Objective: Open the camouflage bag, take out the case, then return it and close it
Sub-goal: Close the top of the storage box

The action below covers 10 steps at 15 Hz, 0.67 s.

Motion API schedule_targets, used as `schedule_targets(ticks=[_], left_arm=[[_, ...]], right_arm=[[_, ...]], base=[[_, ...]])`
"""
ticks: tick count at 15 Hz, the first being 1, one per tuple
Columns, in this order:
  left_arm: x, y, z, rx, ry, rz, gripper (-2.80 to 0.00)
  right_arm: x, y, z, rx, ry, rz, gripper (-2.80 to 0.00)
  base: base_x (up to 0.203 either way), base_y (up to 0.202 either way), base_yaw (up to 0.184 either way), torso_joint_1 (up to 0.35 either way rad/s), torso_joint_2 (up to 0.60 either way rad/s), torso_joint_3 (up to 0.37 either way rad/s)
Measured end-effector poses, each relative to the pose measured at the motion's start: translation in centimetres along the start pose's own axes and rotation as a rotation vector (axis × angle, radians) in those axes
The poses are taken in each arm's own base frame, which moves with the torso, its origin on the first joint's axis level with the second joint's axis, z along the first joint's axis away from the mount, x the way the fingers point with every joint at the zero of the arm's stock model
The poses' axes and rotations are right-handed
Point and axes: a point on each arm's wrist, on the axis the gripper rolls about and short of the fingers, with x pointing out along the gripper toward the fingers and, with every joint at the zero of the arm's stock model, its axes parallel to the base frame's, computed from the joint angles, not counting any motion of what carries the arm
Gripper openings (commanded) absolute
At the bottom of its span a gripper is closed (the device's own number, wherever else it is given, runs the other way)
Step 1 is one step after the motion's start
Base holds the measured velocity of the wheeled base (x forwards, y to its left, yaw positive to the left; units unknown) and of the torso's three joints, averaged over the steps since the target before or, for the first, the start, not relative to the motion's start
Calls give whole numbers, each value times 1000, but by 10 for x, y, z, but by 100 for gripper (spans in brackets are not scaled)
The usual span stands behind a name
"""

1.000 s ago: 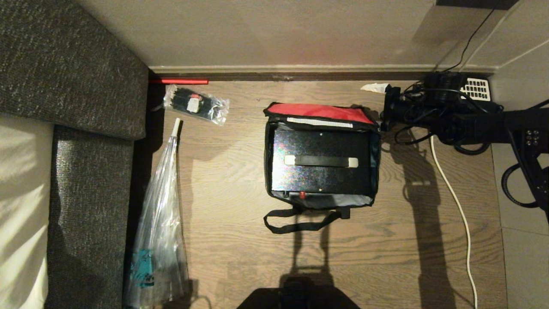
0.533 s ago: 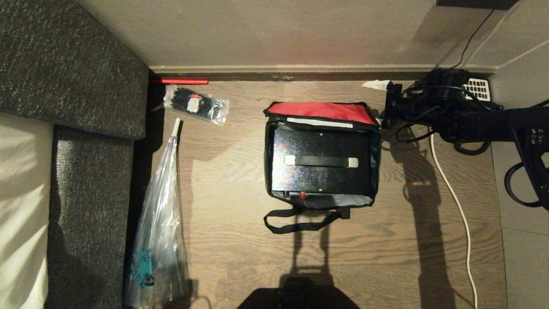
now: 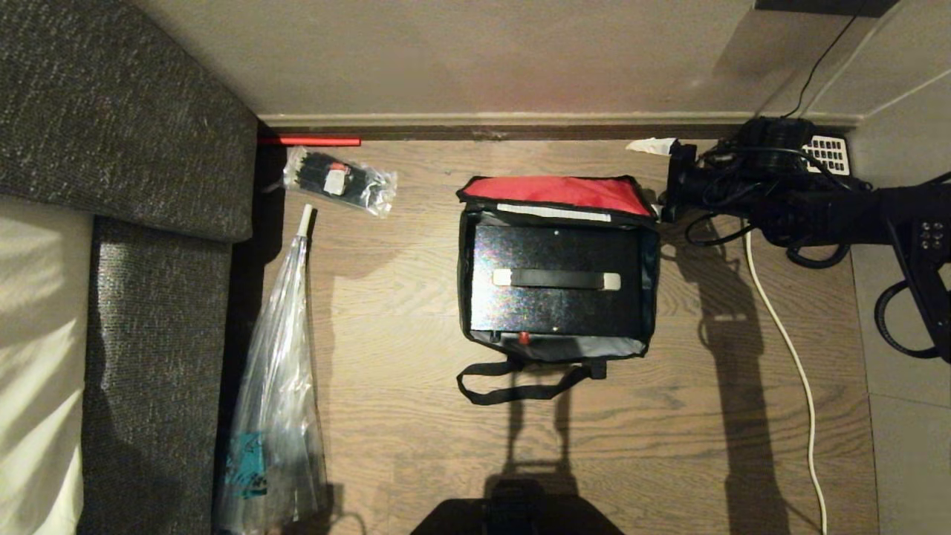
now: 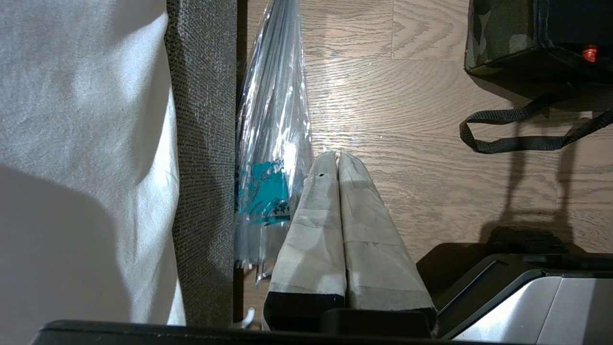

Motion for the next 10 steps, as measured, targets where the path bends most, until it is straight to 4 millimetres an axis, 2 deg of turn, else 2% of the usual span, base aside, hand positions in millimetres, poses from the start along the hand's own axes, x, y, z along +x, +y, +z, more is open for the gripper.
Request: schedule_targets(ticks=[1, 10], left_arm=[[0, 0, 0, 0, 0, 0, -280], [0, 0, 0, 0, 0, 0, -280]], right_arm=[[0, 0, 0, -1, -3, -2, -280], [1, 0, -2, -23, 5, 2, -280]], base=[[0, 0, 0, 0, 0, 0], [0, 0, 0, 0, 0, 0]])
